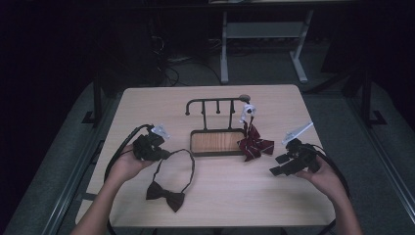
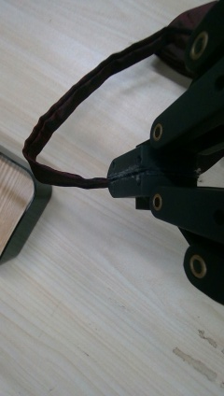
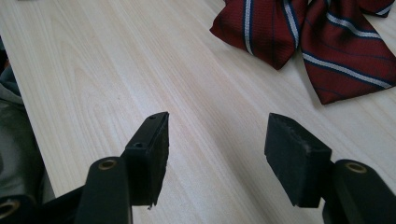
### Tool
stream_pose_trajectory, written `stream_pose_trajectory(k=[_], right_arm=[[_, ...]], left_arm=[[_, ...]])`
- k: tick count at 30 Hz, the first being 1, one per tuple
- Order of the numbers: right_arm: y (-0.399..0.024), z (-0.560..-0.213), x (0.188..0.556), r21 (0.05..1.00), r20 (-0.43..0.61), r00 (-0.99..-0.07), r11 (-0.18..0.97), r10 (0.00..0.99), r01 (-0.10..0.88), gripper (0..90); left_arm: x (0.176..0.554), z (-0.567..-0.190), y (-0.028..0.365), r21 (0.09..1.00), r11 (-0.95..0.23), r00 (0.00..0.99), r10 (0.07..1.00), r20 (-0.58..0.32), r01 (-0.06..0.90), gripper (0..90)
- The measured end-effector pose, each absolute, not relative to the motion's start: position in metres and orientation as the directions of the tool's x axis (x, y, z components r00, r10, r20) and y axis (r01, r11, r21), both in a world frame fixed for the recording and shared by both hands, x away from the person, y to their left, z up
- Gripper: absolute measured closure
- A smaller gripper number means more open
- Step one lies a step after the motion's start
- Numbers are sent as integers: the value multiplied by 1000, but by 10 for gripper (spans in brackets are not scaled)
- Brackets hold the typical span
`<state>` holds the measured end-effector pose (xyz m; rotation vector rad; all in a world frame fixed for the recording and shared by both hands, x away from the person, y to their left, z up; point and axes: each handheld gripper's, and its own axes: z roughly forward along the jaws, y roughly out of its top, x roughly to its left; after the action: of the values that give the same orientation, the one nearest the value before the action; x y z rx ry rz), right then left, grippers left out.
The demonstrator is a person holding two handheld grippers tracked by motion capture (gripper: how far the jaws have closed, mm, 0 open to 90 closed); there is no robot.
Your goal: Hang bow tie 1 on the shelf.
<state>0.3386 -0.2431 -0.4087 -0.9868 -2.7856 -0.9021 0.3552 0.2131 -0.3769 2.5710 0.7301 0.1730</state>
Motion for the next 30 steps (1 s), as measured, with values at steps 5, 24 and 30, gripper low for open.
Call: stream_pose_trajectory(k=[5,24,30], right_arm=[[-244,-410,339,511,235,-796,626,558,589,397],[-247,-409,341,513,249,-789,615,561,599,389],[-247,-410,342,512,238,-790,618,565,596,385]], left_arm=[[353,-369,213,464,-758,856,516,-4,459,900],[353,-356,216,479,-761,875,484,-29,437,900],[351,-349,214,486,-769,886,462,-26,415,900]])
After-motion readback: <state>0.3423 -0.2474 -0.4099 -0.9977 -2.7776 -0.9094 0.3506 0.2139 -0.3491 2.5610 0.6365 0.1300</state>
